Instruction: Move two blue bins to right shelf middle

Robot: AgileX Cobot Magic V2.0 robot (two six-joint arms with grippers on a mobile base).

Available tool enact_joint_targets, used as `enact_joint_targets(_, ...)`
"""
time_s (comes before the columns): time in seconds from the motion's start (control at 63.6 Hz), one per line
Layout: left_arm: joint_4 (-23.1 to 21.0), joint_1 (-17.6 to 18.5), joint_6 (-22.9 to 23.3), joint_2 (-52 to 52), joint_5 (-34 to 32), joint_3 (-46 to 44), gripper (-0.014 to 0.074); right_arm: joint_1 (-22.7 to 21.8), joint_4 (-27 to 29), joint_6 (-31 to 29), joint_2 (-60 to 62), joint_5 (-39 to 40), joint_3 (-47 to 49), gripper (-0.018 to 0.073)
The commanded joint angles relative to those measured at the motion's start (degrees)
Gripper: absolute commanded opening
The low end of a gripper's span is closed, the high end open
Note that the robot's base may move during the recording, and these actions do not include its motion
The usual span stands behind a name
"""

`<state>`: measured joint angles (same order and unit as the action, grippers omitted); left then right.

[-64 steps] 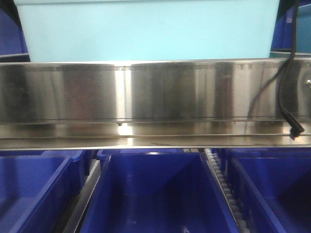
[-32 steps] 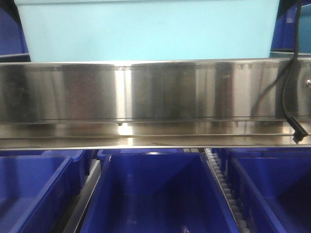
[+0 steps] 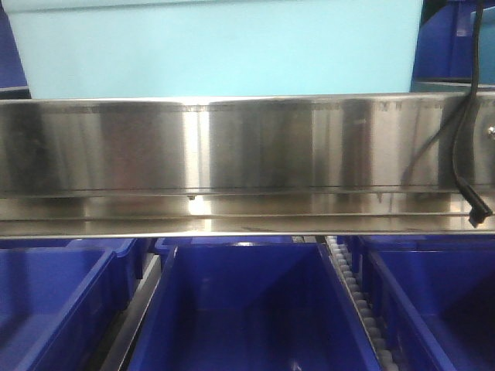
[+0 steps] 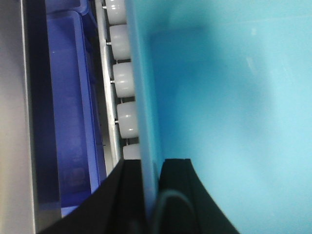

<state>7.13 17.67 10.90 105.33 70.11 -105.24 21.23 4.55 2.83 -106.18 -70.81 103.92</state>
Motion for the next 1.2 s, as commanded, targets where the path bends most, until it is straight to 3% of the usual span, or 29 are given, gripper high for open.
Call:
enact_joint_targets(0.0,-0.5,0.3,-0.1,-0.4,-0.1,-0.4,-0.0111,-0.2,-0.9,1.1,0.1,0.9,-0.1,-0.0153)
enact_joint_targets(0.44,-0.8,0.3,-0.1,-5.6,-0.1,-1.0,-0.0111,-0.2,-1.0,2.2,6.2,0.9,0.4,-0.0153)
enact_joint_targets(0.881,-2.1,0.4,-0.1,-10.8,-0.1,-7.3,-0.0111,-0.1,-0.8,2.2,9.6,0.9,10.1,-0.0153)
enact_joint_targets(1.179,-2.2,0.4,-0.1,-11.0,-0.1,-9.7,-0.0111,-0.1,-0.8,2.2,9.9,0.9,10.8,-0.0153)
